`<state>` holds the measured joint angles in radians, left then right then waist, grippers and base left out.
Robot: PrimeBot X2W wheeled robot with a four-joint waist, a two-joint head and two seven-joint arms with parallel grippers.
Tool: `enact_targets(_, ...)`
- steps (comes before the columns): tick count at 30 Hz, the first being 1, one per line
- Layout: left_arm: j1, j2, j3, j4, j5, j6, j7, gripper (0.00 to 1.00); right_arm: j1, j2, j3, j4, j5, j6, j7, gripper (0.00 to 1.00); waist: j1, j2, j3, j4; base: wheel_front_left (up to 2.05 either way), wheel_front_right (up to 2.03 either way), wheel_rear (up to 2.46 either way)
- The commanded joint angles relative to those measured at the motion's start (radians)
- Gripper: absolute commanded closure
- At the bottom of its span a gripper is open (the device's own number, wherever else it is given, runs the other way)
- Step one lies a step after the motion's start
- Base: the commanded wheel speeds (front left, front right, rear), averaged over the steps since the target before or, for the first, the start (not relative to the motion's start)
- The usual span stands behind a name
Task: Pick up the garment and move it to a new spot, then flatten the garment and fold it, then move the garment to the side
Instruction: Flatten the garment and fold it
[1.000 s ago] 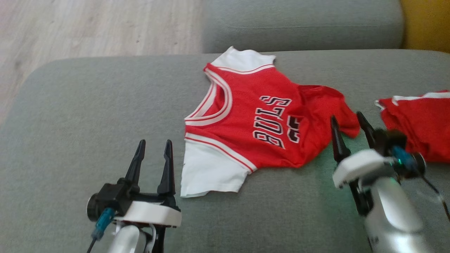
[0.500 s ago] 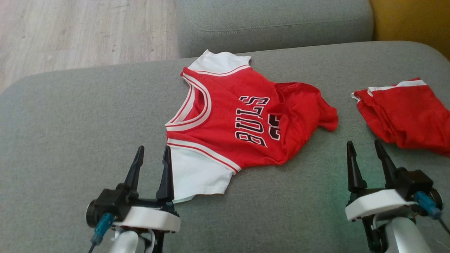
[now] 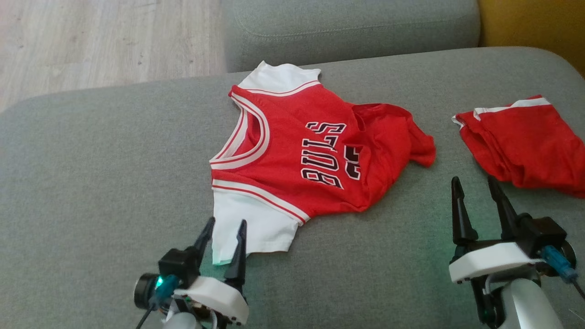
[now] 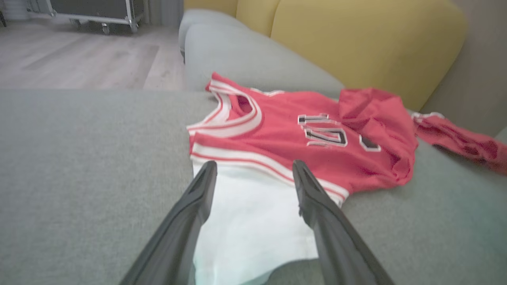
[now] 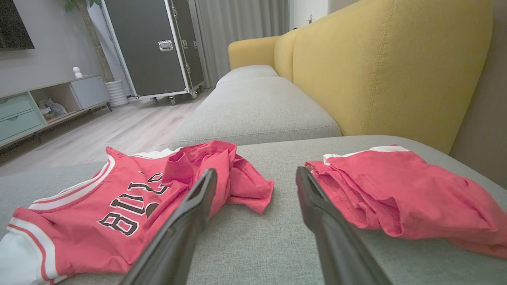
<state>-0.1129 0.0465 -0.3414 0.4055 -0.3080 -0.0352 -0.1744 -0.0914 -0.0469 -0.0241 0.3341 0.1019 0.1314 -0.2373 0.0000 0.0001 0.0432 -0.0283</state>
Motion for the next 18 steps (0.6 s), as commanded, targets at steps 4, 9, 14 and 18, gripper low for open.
enact_targets(4,-0.077,0.009,0.005,0.043,0.012,0.012,0.096,0.0,-0.03,-0.003,0.033,-0.036,0.012,-0.001,-0.001,0.0,0.0,-0.0001,0.012,-0.01,0.0,0.0,0.0)
enact_targets(9,-0.097,0.022,0.018,0.083,0.031,0.071,0.135,0.0,-0.033,-0.003,0.037,-0.035,0.015,-0.001,-0.003,0.0,0.0,-0.0001,0.022,-0.024,0.0,0.0,0.0)
enact_targets(14,-0.117,0.039,0.031,0.133,0.04,0.119,0.181,0.0,-0.038,-0.003,0.042,-0.037,0.02,-0.001,-0.005,0.0,0.0,-0.0001,0.036,-0.041,0.0,0.0,0.0)
enact_targets(18,-0.127,0.049,0.031,0.171,0.031,0.12,0.236,0.0,-0.042,-0.003,0.043,-0.039,0.026,-0.001,-0.008,0.0,0.0,-0.0001,0.046,-0.053,0.0,0.0,0.0)
